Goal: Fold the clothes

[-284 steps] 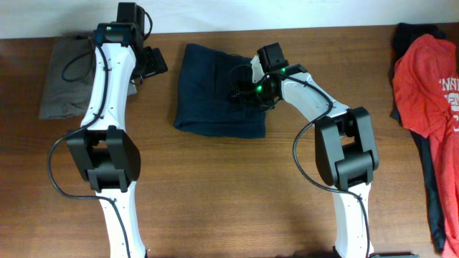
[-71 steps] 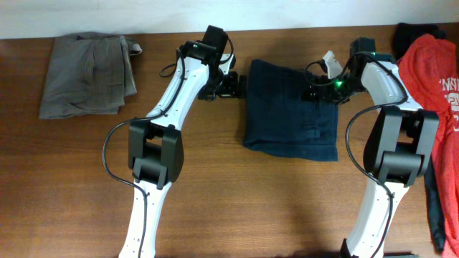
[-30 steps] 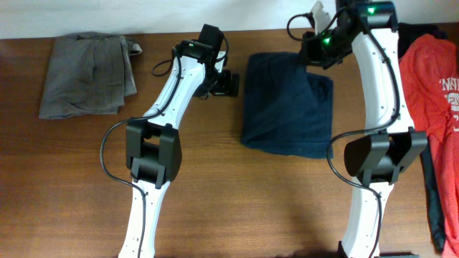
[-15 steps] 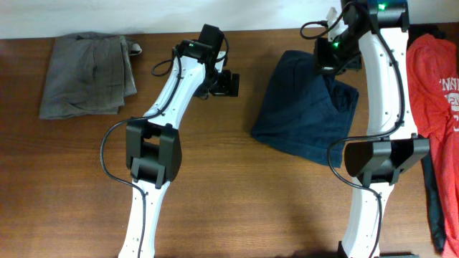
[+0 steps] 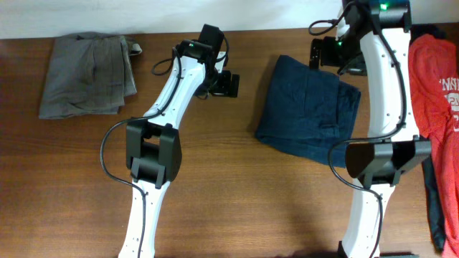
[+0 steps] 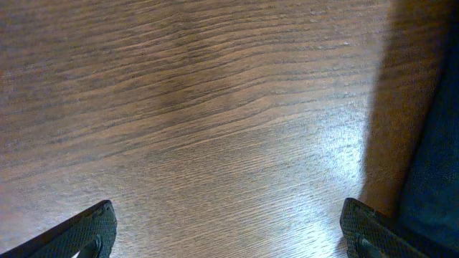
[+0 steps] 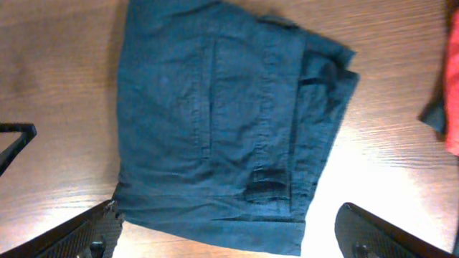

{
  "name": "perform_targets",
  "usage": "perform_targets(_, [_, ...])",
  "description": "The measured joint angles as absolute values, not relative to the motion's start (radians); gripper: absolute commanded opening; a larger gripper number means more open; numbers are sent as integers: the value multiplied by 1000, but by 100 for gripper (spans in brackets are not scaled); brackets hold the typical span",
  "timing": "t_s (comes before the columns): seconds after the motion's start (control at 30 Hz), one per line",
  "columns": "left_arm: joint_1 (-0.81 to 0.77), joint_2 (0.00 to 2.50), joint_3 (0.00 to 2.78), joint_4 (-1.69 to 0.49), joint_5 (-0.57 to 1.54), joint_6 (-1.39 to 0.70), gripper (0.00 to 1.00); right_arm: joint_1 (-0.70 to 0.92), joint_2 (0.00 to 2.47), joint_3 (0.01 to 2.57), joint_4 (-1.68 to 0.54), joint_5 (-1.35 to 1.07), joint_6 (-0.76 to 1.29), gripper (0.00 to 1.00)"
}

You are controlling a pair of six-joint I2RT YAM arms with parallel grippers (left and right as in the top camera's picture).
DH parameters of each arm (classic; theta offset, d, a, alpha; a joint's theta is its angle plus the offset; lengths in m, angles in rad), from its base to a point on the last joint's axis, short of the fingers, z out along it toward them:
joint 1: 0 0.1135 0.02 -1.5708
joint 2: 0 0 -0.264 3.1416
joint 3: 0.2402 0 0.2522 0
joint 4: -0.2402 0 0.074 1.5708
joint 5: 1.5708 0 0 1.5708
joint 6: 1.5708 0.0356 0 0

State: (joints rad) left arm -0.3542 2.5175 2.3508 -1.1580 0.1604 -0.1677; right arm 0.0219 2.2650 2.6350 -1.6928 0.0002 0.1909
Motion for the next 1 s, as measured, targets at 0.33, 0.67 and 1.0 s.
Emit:
perform_targets(0.33, [-503,2516,2351,-1156,168,207,99,-271,2235,2567,-1688,-46,194,99])
perform_targets(0.67, [-756,2381,2391,-1129,68,285,99,-332,2234,2148,-1411,-91,157,99])
perform_targets(1.0, [-927,2364,2386,-1014,51,376,98,-394,2236,2034,-1372,-154,159,99])
